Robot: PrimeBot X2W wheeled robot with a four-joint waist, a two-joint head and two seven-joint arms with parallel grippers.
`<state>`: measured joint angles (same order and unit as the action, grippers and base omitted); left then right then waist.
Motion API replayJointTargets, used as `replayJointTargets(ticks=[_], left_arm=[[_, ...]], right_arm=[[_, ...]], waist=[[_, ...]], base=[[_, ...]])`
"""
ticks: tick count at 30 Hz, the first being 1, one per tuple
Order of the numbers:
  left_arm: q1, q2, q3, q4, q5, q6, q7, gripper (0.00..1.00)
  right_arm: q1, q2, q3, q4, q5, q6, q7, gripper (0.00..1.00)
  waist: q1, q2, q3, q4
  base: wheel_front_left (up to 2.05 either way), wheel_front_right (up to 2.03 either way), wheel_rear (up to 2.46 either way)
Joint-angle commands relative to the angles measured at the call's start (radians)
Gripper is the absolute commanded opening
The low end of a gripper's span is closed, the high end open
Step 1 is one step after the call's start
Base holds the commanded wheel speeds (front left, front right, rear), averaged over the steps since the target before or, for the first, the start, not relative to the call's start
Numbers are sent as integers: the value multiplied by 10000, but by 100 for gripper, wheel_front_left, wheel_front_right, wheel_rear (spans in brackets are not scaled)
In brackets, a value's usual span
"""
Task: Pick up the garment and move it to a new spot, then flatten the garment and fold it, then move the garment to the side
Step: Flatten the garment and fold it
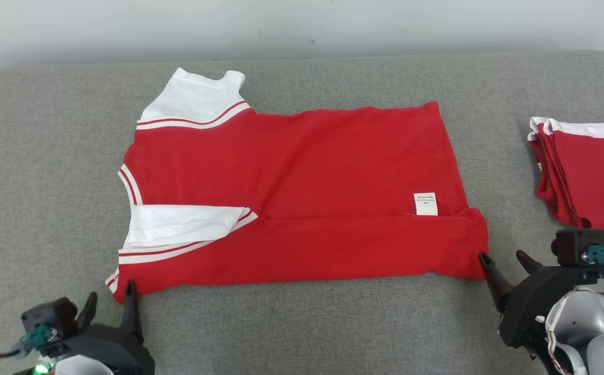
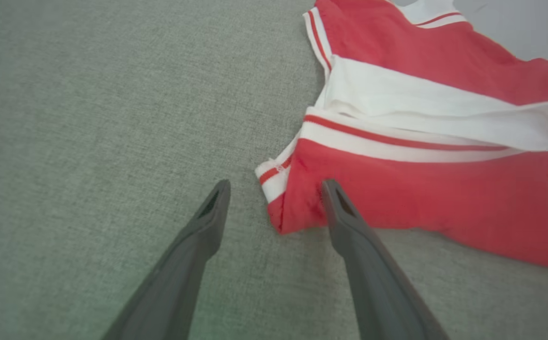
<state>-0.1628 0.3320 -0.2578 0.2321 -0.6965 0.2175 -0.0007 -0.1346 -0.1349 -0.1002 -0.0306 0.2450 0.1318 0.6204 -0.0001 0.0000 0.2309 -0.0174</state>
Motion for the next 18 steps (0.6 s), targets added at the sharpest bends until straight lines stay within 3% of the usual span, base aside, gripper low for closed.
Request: replayJointTargets(ticks=[1,7,8,9,10,11,18], left_arm=[[-186,0,-15,213,73,133,108,100],[-704,-106,-193,1039,127,135,319,100],[-760,-122,-245,1136,102,87,367,96],[-821,-142,-267,1221,64,19,393,46],[-855,-146,-306,1318,57,-3,414,18],[-835,-148,-340,1389,45,-58,447,0],[-812,-152,-311,1768,-122,-223,283,0]], right_arm=[[79,97,-31,59,-94,-22,-35,100],[-223,432,165,430,-391,-22,-52,100],[-285,459,188,486,-427,-22,-50,100],[-338,489,200,543,-480,-22,-53,100],[-356,520,161,593,-559,-22,-75,100],[-382,555,110,650,-658,-22,-99,100],[-730,770,-91,1041,-1103,-22,-81,100]], waist=[[1,0,7,-10],[1,0,64,-113],[1,0,74,-136],[1,0,85,-155],[1,0,93,-175],[1,0,102,-190],[1,0,177,-174]], base=[[0,0,0],[0,0,0],[0,0,0],[0,0,0],[0,0,0],[0,0,0],[0,0,0]])
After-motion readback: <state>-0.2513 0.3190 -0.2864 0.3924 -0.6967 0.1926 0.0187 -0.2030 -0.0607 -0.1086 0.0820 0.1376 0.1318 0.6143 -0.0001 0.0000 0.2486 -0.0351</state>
